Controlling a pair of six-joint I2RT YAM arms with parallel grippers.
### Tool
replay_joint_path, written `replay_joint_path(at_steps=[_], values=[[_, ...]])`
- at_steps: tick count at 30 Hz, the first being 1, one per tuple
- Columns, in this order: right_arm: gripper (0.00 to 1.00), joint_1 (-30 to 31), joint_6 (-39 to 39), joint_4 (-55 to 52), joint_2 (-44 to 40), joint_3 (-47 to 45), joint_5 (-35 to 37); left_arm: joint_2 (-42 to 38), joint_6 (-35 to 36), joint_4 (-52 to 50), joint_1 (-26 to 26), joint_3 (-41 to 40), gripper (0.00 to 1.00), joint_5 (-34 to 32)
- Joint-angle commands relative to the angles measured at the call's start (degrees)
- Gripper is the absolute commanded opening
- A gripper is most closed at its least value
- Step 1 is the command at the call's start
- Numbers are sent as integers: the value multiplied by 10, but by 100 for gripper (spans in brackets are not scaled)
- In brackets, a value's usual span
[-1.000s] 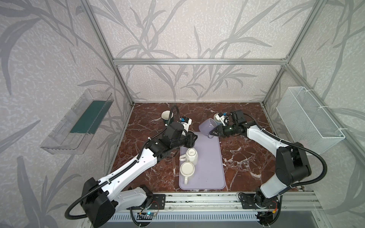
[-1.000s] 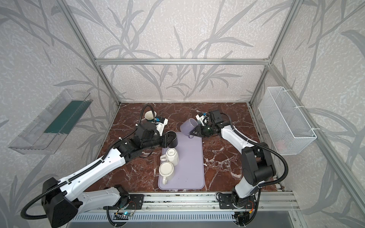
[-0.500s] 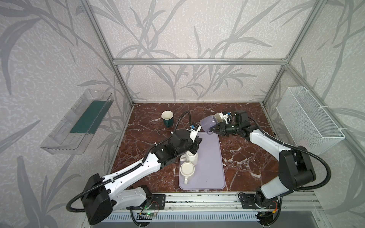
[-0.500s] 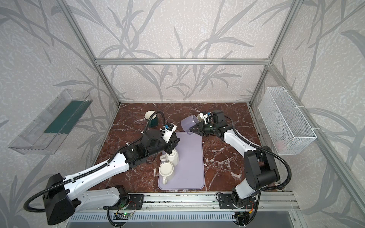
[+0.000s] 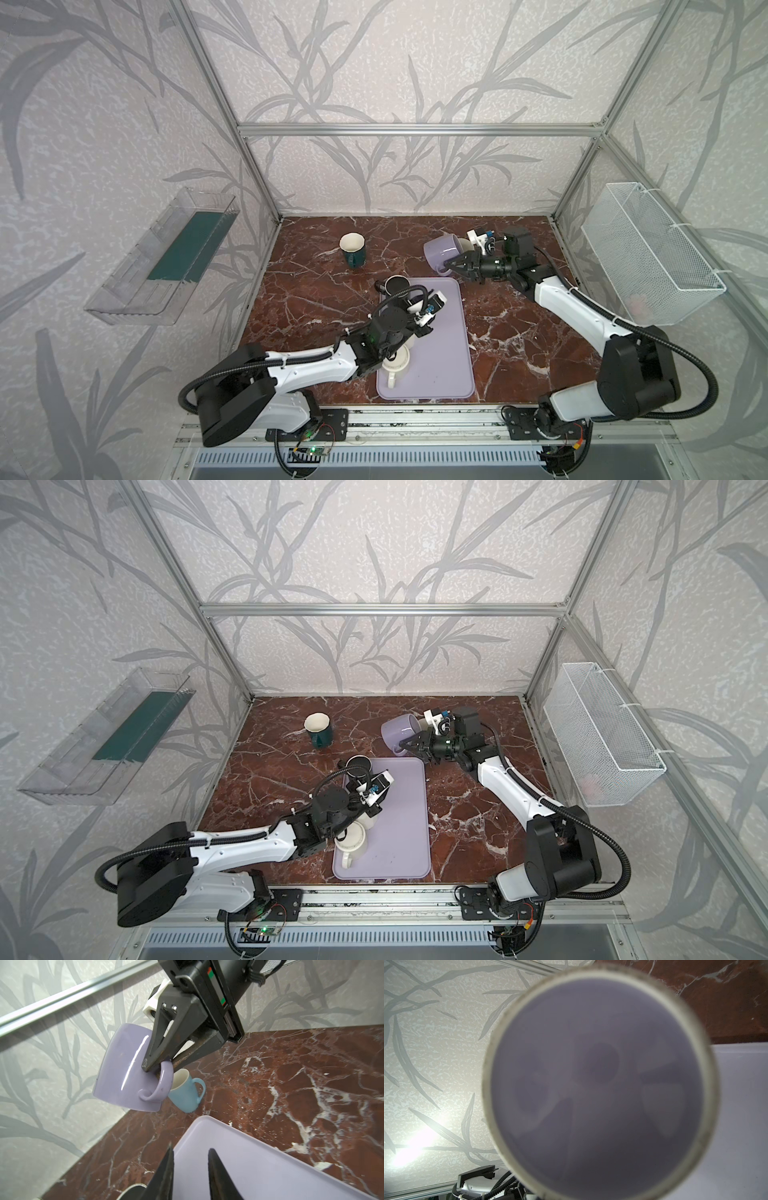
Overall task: Turn the mug right side up
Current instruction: Pass the mug.
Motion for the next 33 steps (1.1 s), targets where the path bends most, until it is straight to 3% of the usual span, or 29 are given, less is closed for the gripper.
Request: replay_joint_path(at_steps=[1,6,9,14,24,33], values=[[0,-2,-1,23,-37,-2,-6,38,134,196,-12,-12,30,-51],[0,-2,-4,11,-56,-7,5,134,261,372,-22,-2,31,-109],[0,-2,-4,8,-62,-8,5,163,282,373,-24,19,31,-105],[0,-2,-11,-1,-72,-9,13,203,362,374,-35,65,28,-153],[0,-2,-17,0,-77,-13,3,232,427,373,-37,104,27,-178],[0,0,-13,-5,-98,-15,-6,244,428,374,-32,127,28,-219]])
